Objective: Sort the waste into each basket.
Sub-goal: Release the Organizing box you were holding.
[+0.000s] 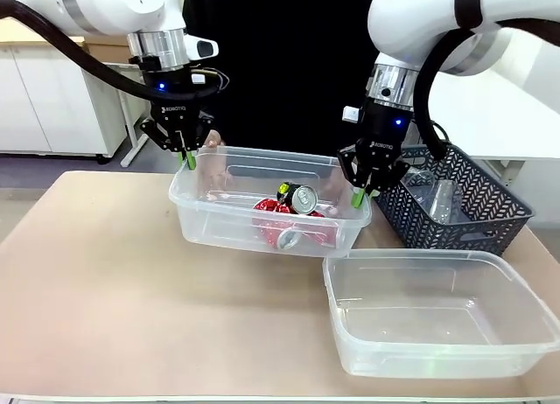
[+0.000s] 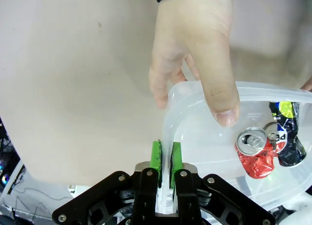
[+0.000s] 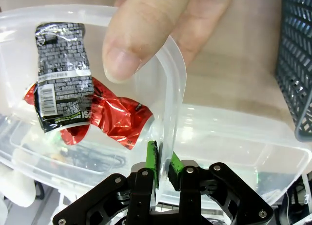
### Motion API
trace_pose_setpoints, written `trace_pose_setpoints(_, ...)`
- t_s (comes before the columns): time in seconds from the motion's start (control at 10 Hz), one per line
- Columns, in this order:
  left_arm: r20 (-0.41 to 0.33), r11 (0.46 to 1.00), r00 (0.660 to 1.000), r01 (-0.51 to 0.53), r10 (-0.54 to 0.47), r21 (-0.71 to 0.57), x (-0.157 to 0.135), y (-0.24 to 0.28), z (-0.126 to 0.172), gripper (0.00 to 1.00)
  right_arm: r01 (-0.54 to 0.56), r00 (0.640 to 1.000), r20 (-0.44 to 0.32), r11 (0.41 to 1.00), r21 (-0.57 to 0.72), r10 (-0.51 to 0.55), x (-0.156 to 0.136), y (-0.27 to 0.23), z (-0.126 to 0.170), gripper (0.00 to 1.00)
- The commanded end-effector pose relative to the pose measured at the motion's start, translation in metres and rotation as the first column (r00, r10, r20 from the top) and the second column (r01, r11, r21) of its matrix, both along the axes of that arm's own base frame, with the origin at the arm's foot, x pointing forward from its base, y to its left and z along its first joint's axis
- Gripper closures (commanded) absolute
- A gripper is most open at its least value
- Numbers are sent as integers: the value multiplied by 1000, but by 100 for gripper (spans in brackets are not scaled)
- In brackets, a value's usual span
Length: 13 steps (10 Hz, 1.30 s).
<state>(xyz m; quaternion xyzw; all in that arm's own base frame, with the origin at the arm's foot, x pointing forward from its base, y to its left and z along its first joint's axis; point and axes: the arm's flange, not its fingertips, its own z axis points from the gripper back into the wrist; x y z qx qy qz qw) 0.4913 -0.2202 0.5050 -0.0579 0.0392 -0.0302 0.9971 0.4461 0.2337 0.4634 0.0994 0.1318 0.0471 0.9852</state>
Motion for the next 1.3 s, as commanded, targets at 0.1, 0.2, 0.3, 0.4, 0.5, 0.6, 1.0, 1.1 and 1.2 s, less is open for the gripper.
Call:
trace_pose_setpoints(0.1, 14, 1000, 1000, 13, -13, -7, -1, -2, 8, 32, 75, 987, 139, 996, 49, -81, -23, -21, 24, 34)
trace_pose_setpoints(0.2, 55, 1000, 998, 7, -6, -12, -6, -2, 20, 0, 91, 974, 199, 992, 87, -107, -30, -29, 38, 0)
trace_pose_setpoints(0.3, 95, 1000, 995, 9, -7, -21, -14, 1, 33, 0, 84, 956, 269, 986, 143, -121, -35, -36, 53, 33)
trace_pose_setpoints(0.4, 153, 999, 988, -9, 14, -33, -26, 7, 46, 0, 88, 924, 354, 981, 175, -147, -42, -45, 66, 0)
trace_pose_setpoints(0.5, 186, 999, 982, -19, 28, -51, -38, 12, 53, 9, 85, 901, 402, 974, 209, -165, -50, -54, 73, 0)
trace_pose_setpoints(0.6, 206, 996, 978, -12, 30, -86, -49, 18, 54, 0, 73, 884, 434, 969, 236, -172, -58, -61, 75, 0)
trace_pose_setpoints(1.0, 203, 996, 978, -27, 44, -86, -50, 15, 66, 6, 95, 873, 440, 957, 274, -213, -58, -69, 59, 0)
trace_pose_setpoints(1.1, 203, 996, 978, -27, 44, -86, -50, 15, 66, 6, 98, 865, 465, 972, 216, -191, -67, -66, 78, 0)
trace_pose_setpoints(1.2, 203, 996, 978, -27, 44, -86, -50, 15, 66, 6, 98, 865, 465, 972, 216, -191, -67, -66, 78, 0)
